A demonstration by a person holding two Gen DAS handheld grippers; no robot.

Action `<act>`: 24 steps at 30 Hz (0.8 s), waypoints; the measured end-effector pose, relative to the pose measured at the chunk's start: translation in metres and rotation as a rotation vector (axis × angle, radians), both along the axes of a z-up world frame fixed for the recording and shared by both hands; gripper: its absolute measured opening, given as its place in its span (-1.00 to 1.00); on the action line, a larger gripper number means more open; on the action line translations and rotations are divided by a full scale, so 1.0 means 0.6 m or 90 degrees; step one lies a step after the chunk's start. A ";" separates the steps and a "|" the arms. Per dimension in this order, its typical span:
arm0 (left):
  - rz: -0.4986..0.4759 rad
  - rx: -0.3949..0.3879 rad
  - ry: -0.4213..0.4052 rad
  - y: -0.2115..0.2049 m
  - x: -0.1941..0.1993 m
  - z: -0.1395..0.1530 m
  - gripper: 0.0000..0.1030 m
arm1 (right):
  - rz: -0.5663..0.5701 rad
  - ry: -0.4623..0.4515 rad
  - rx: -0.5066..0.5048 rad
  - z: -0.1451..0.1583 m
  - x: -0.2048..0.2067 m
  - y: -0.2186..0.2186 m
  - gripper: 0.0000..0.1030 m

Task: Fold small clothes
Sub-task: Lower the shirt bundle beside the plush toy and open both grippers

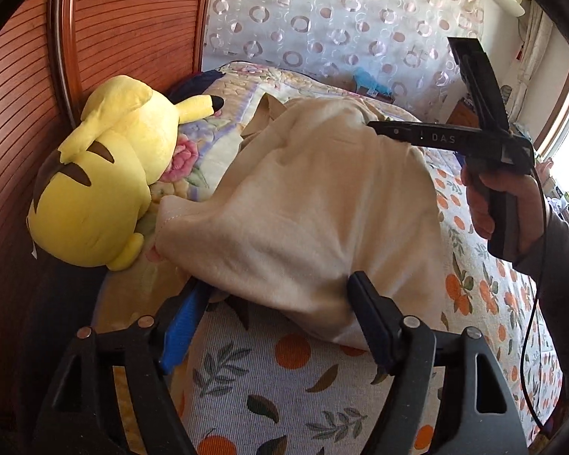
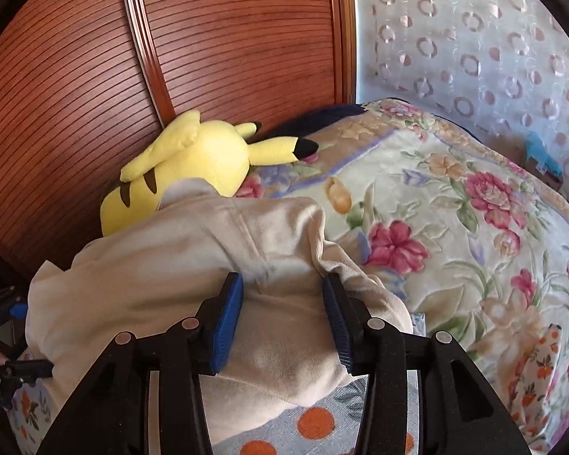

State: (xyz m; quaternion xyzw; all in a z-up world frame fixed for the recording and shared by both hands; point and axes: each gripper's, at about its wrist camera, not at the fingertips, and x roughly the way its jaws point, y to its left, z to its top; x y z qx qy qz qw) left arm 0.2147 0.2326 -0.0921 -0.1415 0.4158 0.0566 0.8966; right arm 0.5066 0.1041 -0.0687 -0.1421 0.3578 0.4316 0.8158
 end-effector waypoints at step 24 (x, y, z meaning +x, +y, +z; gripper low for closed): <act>-0.100 0.098 -0.139 -0.195 -0.110 0.149 0.48 | -0.155 -0.114 0.100 0.125 -0.411 -0.312 0.20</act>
